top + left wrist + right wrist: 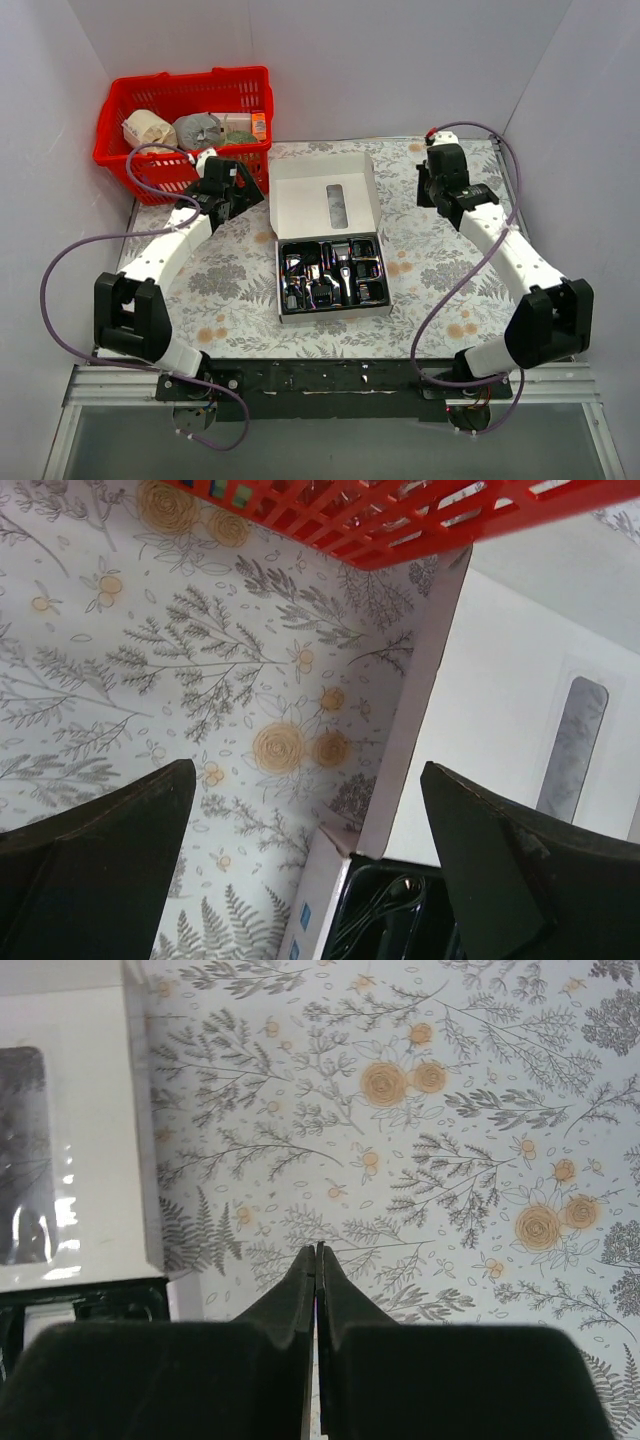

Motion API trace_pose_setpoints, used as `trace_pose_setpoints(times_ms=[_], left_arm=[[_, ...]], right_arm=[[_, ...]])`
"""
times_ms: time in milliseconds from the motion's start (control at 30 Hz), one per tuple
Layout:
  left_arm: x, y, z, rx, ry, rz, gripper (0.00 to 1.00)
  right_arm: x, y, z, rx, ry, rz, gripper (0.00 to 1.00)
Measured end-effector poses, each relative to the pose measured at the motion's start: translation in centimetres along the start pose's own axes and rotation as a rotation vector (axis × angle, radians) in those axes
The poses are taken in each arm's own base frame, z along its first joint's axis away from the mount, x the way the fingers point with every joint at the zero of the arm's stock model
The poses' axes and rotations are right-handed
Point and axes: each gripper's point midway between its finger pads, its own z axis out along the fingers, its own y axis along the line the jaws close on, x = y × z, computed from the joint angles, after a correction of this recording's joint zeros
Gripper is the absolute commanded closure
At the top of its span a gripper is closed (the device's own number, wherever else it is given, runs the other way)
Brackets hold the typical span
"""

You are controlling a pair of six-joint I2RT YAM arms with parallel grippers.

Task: Sort the hair-cutting tools

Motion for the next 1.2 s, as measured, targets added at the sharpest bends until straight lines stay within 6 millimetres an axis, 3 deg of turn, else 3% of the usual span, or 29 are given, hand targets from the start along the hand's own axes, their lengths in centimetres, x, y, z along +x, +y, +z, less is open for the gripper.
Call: trace_pose_setpoints(times_ms=[133,233,367,467,700,833,1000,1200], left_arm=[[-0.5,0.0,2.9,0.019,0.005,-0.050,0.38],[-0.7,-0.3,5.3,0.021,0.029,-0.072,0.44],[-1.4,-0.9,8.5,0.006,0.024,-0.084,0.53],[-1.9,-1.8,9.0,0.008,0.018,-0.087,0.53],[-2.8,-2.9,10.6,-0.028,-0.013,-0.099,0.56],[-2.4,-5.1,11.0,0.062,0.018,-0.078,0.62],[-2.4,-5.4,10.9,0.108,-0.003,-0.068,0.68],[-2.1,-3.7,10.4,0.104,-0.059,-0.059,0.73]], right_arm=[[0.4,-2.1,3.5,0.017,0.041,0.069,0.99],[0.7,-2.7,6.2,0.001,0.074,0.102,0.99],[1.5,-1.7,9.1,-0.047,0.107,0.108,0.99],[2.1,-0.7,10.9,-0.089,0.131,0.107,0.99],[0.9,1.6,14.3,-0.192,0.136,0.104,0.99],[0.6,2.8,15.6,-0.247,0.142,0.105,0.99],[1.2,3.4,16.1,-0.272,0.160,0.105,0.99],[2.1,3.5,16.2,-0.282,0.163,0.103,0.99]])
